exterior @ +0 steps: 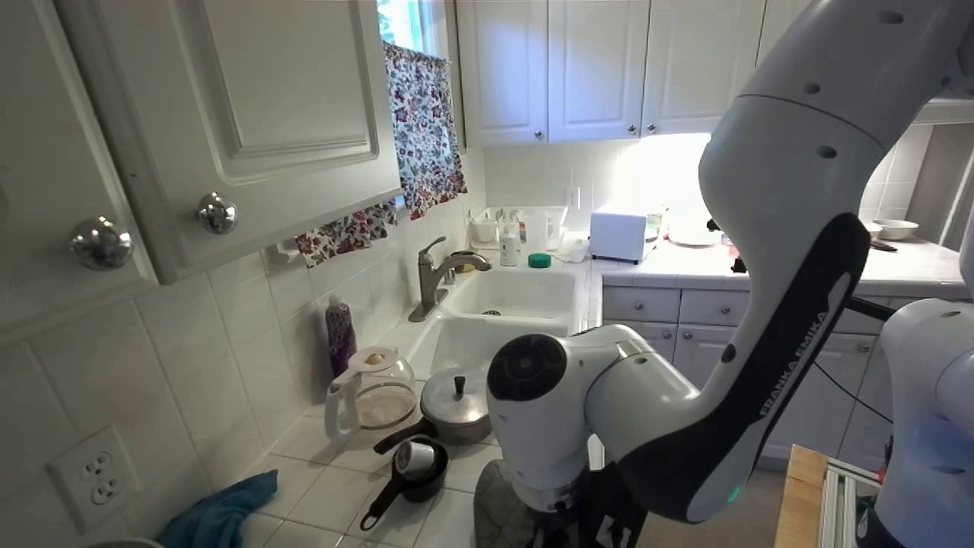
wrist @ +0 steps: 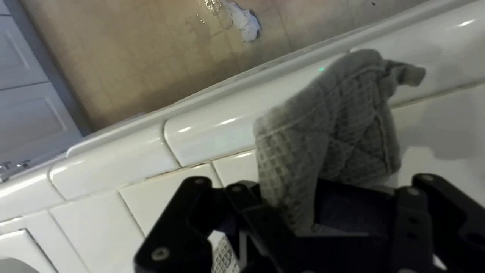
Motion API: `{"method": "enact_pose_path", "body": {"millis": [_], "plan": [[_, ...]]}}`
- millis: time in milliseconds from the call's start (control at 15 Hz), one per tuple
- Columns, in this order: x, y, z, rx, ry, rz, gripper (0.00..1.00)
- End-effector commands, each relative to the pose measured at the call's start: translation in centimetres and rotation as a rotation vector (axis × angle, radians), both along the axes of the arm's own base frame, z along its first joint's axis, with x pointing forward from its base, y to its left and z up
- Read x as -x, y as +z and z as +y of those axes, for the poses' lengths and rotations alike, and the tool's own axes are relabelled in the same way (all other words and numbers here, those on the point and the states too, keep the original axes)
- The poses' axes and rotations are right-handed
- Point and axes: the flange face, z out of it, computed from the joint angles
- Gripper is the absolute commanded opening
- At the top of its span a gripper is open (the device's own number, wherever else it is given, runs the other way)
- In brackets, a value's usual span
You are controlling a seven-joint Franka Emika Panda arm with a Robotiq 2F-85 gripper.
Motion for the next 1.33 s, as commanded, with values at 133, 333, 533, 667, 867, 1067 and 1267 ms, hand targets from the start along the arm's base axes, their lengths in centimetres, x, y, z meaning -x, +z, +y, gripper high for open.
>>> {"method": "enact_pose_path", "body": {"millis": [133, 333, 533, 667, 867, 1067, 1267], "plan": [[0.6, 2.9, -8.9, -0.028, -0.289, -0.094, 0.0], [0.0, 3.7, -12.6, -0.061, -0.434, -0.118, 0.0], [-2.3, 4.7, -15.1, -0.131, -0.572, -0.131, 0.0], [-3.2, 5.3, -16.4, -0.201, -0.656, -0.152, 0.0], [-3.2, 4.8, -16.4, -0.171, -0.635, -0.139, 0.0], [-3.7, 4.9, -16.4, -0.208, -0.69, -0.148, 0.0], [-5.0, 4.4, -17.0, -0.25, -0.871, -0.137, 0.0]]}}
